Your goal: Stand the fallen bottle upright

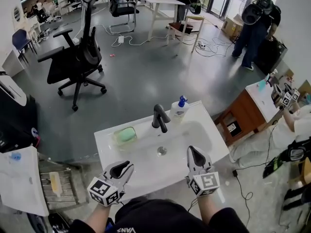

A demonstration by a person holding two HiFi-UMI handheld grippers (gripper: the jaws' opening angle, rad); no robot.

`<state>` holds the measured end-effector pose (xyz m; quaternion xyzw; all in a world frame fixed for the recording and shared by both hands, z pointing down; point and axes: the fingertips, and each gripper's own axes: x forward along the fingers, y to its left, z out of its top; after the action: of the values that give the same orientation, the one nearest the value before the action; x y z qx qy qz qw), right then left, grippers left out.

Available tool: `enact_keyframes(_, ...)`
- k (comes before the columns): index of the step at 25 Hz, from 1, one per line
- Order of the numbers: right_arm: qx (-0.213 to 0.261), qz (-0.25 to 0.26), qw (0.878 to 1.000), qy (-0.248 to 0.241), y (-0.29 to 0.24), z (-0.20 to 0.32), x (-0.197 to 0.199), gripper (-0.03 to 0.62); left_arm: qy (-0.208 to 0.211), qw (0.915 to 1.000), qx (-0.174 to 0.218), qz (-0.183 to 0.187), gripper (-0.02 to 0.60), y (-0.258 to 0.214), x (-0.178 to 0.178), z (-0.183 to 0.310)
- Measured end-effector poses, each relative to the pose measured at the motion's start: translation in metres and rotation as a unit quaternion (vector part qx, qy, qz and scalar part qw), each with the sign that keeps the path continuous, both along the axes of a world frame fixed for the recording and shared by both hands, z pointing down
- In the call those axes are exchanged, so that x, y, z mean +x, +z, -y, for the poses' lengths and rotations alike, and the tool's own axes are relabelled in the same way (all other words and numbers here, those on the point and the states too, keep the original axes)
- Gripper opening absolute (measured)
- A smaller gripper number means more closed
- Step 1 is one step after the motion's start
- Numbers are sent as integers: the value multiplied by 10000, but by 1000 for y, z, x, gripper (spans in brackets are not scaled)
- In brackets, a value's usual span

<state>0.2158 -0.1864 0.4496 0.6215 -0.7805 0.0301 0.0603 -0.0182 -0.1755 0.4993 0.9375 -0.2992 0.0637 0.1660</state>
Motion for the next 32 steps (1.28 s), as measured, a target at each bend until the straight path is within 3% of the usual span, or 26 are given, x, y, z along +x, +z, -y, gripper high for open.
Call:
enact_keyframes(19,-427,355,9918,-1152,13,-105,15,3,-733,9966,359,117,34,-7,47,-82)
enact_keyframes(32,-693,188,9877,-1386,28,-157,31,2,-1034,9936,407,194,26,0,64,-136)
